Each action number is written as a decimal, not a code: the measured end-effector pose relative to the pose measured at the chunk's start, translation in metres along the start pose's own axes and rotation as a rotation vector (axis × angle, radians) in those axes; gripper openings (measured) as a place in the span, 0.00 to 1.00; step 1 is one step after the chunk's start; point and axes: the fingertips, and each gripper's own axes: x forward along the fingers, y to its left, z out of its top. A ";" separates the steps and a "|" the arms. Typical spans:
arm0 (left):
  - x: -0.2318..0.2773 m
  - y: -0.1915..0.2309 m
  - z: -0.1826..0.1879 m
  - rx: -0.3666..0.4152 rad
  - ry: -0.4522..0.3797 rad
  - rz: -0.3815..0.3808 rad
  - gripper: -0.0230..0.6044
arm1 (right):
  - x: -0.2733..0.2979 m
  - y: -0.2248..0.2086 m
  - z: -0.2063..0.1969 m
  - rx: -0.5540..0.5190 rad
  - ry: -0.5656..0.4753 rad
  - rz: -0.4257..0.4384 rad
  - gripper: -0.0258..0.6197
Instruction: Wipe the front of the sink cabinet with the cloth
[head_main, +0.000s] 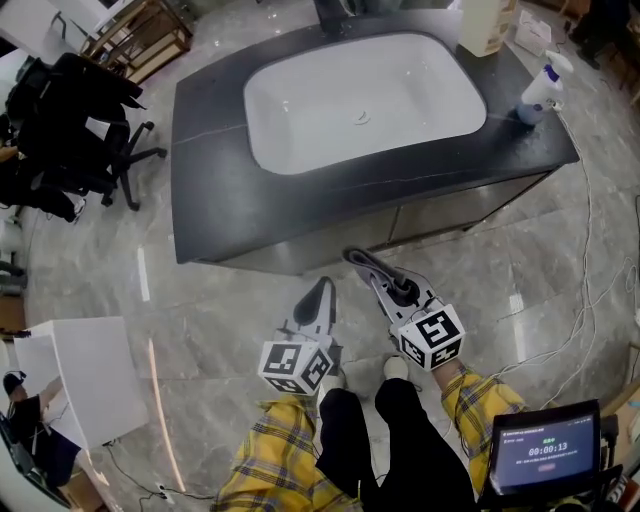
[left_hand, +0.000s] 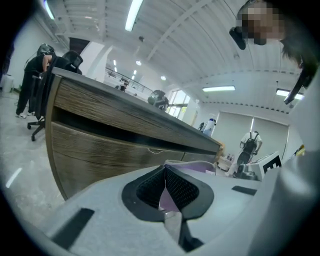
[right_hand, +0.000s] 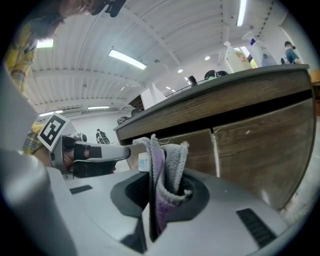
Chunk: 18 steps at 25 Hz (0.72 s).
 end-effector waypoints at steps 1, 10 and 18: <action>-0.008 0.011 0.001 -0.002 -0.002 0.014 0.05 | 0.006 0.011 -0.002 -0.002 0.007 0.013 0.11; -0.073 0.102 0.015 0.004 -0.027 0.095 0.05 | 0.076 0.113 -0.014 -0.042 0.036 0.125 0.11; -0.121 0.170 0.000 -0.013 -0.021 0.164 0.05 | 0.130 0.175 -0.045 -0.039 0.060 0.175 0.11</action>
